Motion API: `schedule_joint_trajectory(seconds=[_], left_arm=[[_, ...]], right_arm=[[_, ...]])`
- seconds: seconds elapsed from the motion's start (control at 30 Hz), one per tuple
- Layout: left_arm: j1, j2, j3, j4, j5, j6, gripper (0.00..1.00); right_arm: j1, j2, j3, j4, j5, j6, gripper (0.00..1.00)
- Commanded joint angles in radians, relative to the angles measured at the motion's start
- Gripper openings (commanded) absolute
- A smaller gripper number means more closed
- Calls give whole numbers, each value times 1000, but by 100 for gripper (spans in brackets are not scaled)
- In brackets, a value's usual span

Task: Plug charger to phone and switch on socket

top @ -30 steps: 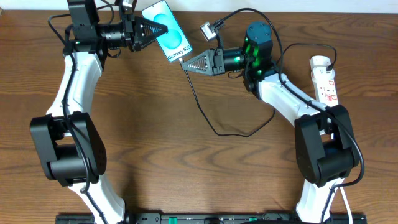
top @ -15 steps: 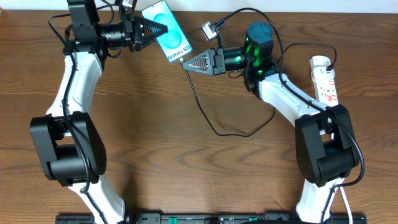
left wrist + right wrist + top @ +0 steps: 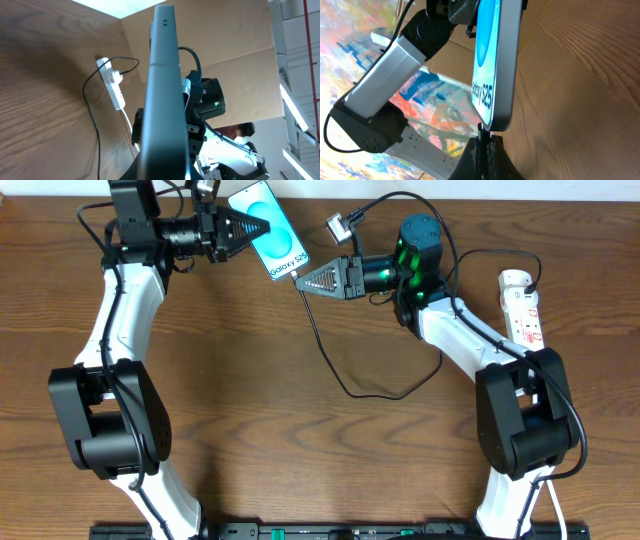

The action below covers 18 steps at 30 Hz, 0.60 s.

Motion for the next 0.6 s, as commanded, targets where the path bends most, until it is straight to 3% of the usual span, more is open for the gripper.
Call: schedule_joint_trajectory(seconds=[0.0,0.57], left_arm=[[-8,-32,-4,6,34,6,7],[-8,-32,-4,5,34,6,7]], right_arm=[[-10,3,11,6,26,-18,1],[-10,3,11,6,34,-18,1]])
